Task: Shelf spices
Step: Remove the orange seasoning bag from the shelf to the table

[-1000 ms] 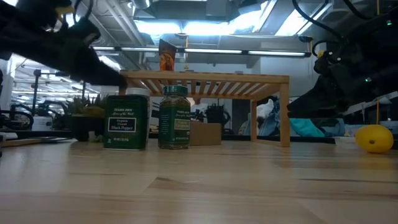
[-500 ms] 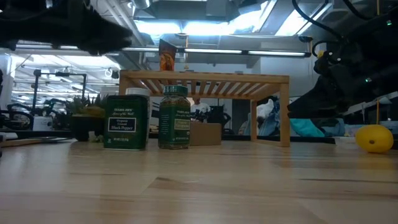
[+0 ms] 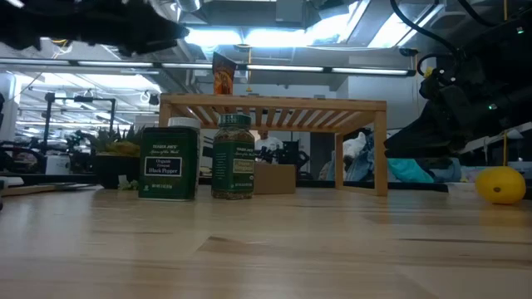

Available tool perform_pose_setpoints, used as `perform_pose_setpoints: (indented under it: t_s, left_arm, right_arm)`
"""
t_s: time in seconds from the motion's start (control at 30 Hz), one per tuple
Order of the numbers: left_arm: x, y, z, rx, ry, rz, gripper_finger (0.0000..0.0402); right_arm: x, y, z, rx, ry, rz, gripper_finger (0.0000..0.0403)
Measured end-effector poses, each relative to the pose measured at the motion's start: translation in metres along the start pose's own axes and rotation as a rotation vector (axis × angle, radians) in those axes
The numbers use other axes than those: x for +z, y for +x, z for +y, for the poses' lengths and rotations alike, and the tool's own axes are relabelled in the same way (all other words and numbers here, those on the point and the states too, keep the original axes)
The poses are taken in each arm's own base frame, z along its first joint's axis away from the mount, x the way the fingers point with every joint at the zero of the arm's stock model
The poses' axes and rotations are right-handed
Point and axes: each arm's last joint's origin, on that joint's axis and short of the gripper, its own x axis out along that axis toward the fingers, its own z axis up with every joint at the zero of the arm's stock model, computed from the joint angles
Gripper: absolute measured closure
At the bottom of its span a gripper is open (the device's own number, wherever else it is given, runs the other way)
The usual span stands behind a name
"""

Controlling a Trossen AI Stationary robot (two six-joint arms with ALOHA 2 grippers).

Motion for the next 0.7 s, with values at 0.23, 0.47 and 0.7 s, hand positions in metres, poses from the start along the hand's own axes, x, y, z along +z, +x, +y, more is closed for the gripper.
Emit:
perform_pose_setpoints:
  t_s: [0.23,0.47,0.7]
  left_arm:
    - [0.002,0.036,0.013,0.008,-0.036,0.071,0.004]
    - [-0.006,0.071,0.022,0.033,-0.055,0.147,0.004]
    - [-0.013,0.103,0.026,0.045,-0.037,0.203,0.004]
  right_arm:
    - [-0.001,0.0,0.0,-0.004,-0.006,0.013,0.01]
    - [-0.001,0.0,0.0,-0.004,-0.006,0.013,0.01]
    - [-0.001,0.0,0.0,-0.004,-0.006,0.012,0.01]
